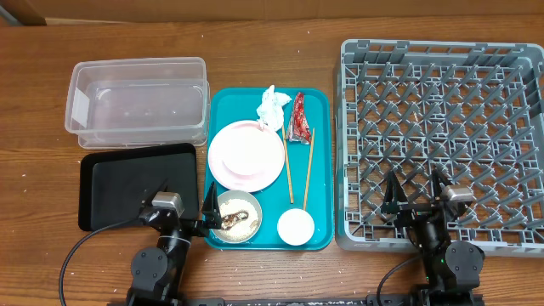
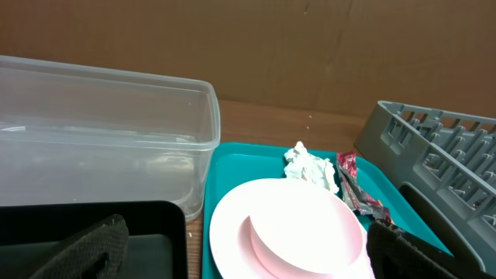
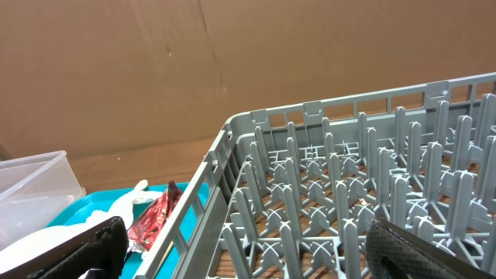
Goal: Sort waste into correct bins and load items into the dishwasher
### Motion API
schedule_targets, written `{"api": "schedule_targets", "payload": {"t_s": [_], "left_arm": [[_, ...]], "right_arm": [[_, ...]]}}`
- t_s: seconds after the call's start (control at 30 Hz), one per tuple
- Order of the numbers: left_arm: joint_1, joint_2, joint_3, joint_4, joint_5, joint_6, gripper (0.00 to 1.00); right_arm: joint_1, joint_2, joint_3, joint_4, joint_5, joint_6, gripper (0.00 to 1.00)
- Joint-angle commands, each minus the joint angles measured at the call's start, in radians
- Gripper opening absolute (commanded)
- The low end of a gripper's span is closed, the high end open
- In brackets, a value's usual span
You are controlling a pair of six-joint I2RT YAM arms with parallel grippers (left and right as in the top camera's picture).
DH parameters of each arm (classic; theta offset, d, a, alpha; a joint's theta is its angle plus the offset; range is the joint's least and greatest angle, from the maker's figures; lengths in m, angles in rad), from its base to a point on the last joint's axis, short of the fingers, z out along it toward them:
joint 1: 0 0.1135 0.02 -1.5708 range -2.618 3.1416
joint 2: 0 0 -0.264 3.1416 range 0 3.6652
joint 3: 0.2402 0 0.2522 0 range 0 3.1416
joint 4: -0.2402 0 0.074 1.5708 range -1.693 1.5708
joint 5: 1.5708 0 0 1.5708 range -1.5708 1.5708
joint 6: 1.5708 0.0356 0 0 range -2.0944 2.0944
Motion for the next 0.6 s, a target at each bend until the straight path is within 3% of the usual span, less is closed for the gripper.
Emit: {"api": "schedule_targets", "payload": {"t_s": [0.0,0.37,0.57], "left_arm": [[0.008,-0.011,-0.004,0.004,0.008,0.003,1.0],[0.008,-0.011,-0.004,0.003,0.034,-0.001,1.0],[0.008,-0.011,-0.004,0.038,0.129,0.0,1.0]], "right_arm": [[-0.004,-0.008,-0.01,0.005,0.005,-0.001,1.0],[-0.004,-0.008,-0.01,0.005,0.005,-0.001,1.0],[-0.003,-0.008,-0.01,0.005,-0.011,0.008,1.0]]}}
